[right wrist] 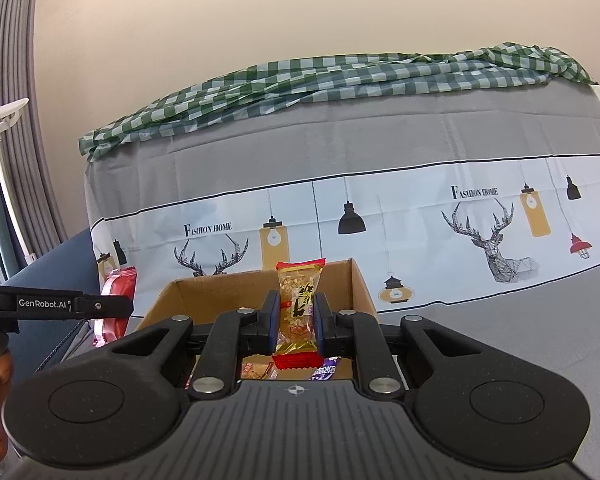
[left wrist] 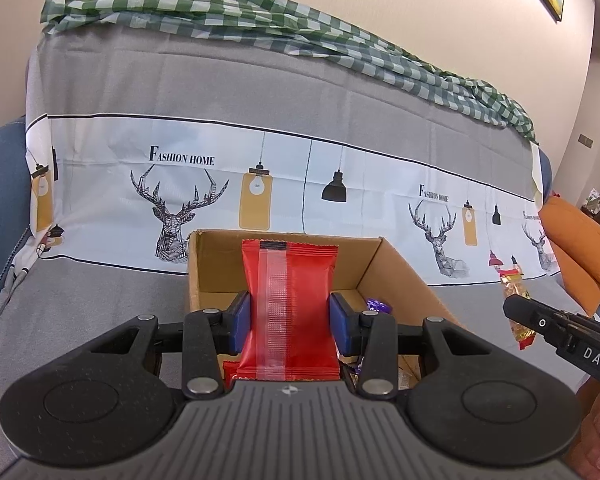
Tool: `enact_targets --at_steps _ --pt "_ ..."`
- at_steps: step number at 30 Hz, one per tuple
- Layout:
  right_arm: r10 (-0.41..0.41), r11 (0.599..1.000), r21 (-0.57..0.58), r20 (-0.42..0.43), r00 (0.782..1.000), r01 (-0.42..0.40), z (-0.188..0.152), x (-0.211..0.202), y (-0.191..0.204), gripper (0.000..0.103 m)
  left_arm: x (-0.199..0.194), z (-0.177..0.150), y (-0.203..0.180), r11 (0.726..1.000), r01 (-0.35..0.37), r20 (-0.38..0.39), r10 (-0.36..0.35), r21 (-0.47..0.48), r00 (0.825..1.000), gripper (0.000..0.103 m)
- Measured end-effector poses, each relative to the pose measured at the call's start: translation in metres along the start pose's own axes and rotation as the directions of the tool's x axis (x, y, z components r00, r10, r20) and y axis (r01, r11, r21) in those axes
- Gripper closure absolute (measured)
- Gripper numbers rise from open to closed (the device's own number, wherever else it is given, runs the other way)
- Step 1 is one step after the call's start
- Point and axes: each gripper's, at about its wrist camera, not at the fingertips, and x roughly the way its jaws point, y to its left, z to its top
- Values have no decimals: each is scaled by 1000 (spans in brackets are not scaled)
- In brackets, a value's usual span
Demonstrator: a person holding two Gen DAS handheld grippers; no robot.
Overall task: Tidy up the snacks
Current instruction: 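Lift both snacks and carry them over the box, then open both grippers to drop the red pack and yellow snack into the box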
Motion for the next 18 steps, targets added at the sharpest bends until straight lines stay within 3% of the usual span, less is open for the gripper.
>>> enact_targets --at_steps 5,9,10,11,12,13,15,18 --pt "9 1000 -10 2 1000 -9 0 0 2 85 -1 -1 -4 1000 16 6 -16 9 1000 57" --pt "19 1000 -16 4 1000 -19 0 0 3 84 -6 0 -10 995 92 32 -93 29 995 56" --pt "18 1000 -22 6 1000 -17 0 0 5 80 -9 0 -13 993 108 47 -110 45 993 47" --pt "20 999 -28 2 1000 -20 -1 1 5 69 -12 -1 -17 991 117 69 -122 68 990 35" --pt "12 999 -32 -1 1000 -12 -1 2 7 36 -17 -2 -22 988 123 100 -133 97 986 28" --pt "-3 999 -34 7 1000 3 -1 1 9 9 -21 -3 -26 985 130 121 -144 117 982 18" --pt "-13 999 -34 32 999 14 0 -1 12 4 -28 -7 -31 979 141 148 -163 149 976 13" --pt "-5 1000 -26 25 1000 6 -1 -1 14 1 -37 -15 -36 979 93 184 -126 179 975 8"
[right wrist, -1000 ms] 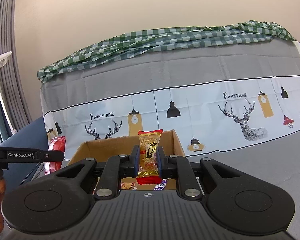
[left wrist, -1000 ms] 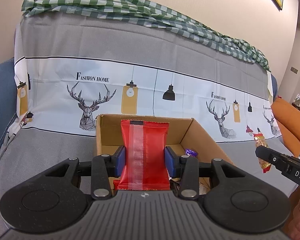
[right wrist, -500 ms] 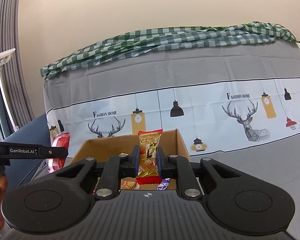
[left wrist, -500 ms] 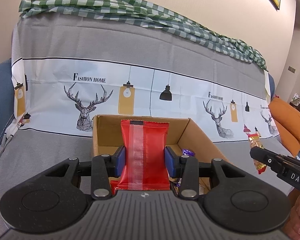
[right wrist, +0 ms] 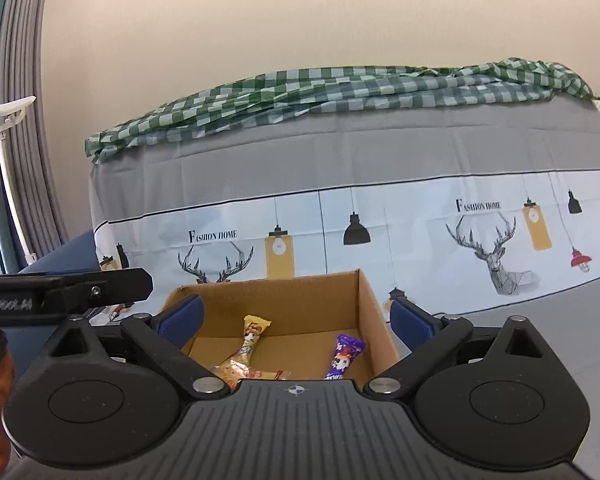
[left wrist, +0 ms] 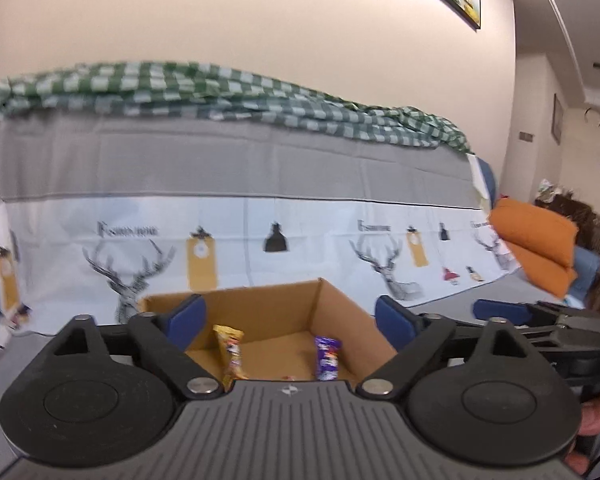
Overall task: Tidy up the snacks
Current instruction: 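Open both grippers to drop the red pack and yellow snack into the box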
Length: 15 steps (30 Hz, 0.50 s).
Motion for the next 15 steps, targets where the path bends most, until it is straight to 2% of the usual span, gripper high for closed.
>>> enact_targets --at_steps 4,6,8,10,12,15 --pt "-39 999 -25 -18 999 38 -3 -2 5 1 -13 -6 -2 996 -83 -16 83 -15 996 8" --pt "-57 998 -31 -24 998 56 -5 -5 6 1 -19 -8 -1 992 -122 -42 121 -38 992 7" --pt "-73 997 -34 -41 996 72 -8 -9 5 1 -28 -12 -1 986 -155 -65 151 -60 986 1" --pt "-92 995 -35 -64 994 89 -9 -14 4 1 -35 -17 0 982 -172 -118 161 -83 980 1" --pt "-109 994 -35 -80 991 106 -11 -21 2 1 -40 -24 0 978 -182 -185 161 -103 969 0" --pt "-134 991 -16 -125 983 133 -17 -35 -2 1 -49 -39 -7 960 -251 -286 208 -124 936 0"
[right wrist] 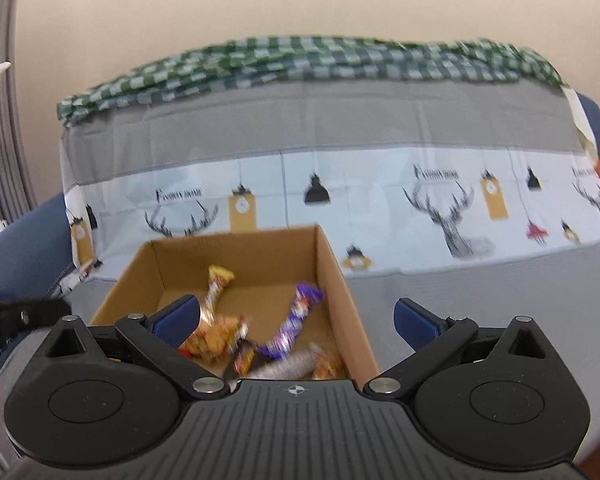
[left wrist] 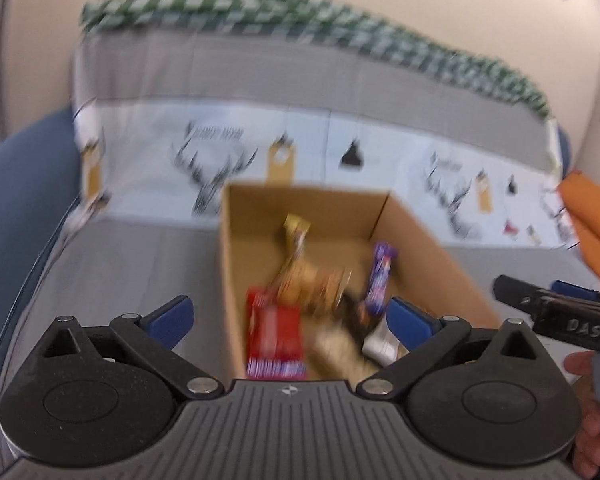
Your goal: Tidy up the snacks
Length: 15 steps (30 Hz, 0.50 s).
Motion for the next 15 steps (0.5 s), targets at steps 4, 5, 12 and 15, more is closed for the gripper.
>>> enact_targets --at_steps 4,5,12,15 --pt "-16 1000 16 -86 996 18 -16 -14 -5 1 -5 -19 -8 1000 14 -72 -15 -6 997 0" --pt "-15 1000 11 -97 995 16 -19 -16 -4 1 -5 -22 -10 1000 16 -78 -17 -4 997 0" --pt "-48 998 -46 -145 988 41 -27 -3 -4 1 25 -37 -17 996 -53 -69 58 71 996 0" --pt "-44 999 -27 -159 986 40 -27 3 -7 1 37 -32 -9 1000 -7 -120 4 -20 993 1"
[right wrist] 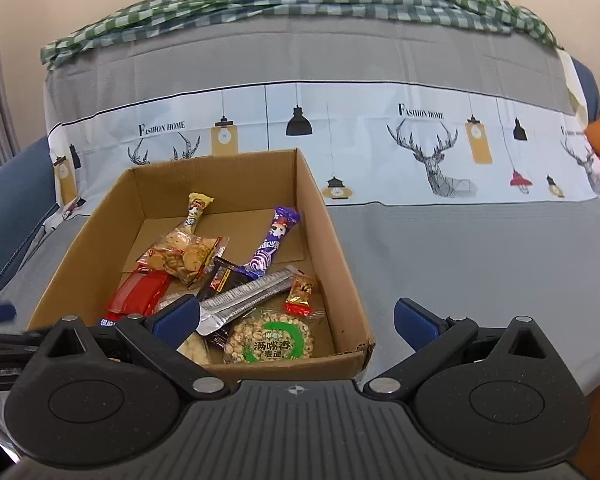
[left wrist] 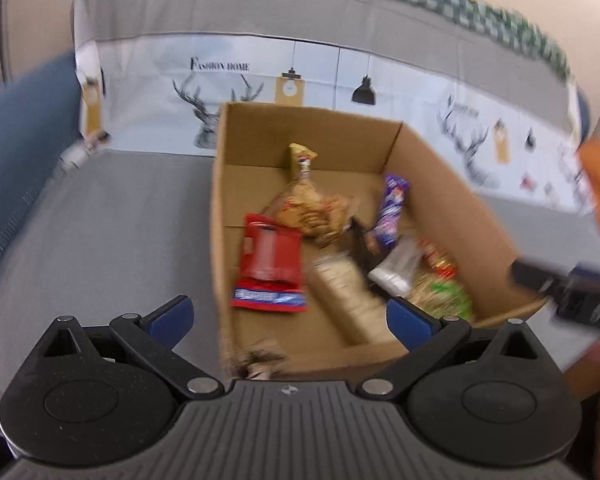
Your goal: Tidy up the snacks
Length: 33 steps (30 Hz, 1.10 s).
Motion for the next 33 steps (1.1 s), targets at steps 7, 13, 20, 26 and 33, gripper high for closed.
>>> enact_targets --at_steps 7,13,20,26,33 --pt "-3 999 -51 -32 999 1 -1 14 7 1 12 1 -3 1000 -8 -34 9 28 999 1" --pt "2 998 -63 -38 999 -5 -2 15 10 1 13 0 -7 999 -4 -38 5 49 999 1" --pt "9 997 -71 -41 999 -12 -1 16 12 1 12 0 -8 999 -7 -43 9 45 999 1" --pt "9 998 -69 -42 999 -12 -2 16 11 1 11 0 -8 999 -5 -44 7 51 999 1" --pt "13 997 -71 -44 999 -16 -2 17 12 1 12 0 -10 999 -7 -45 10 54 999 0"
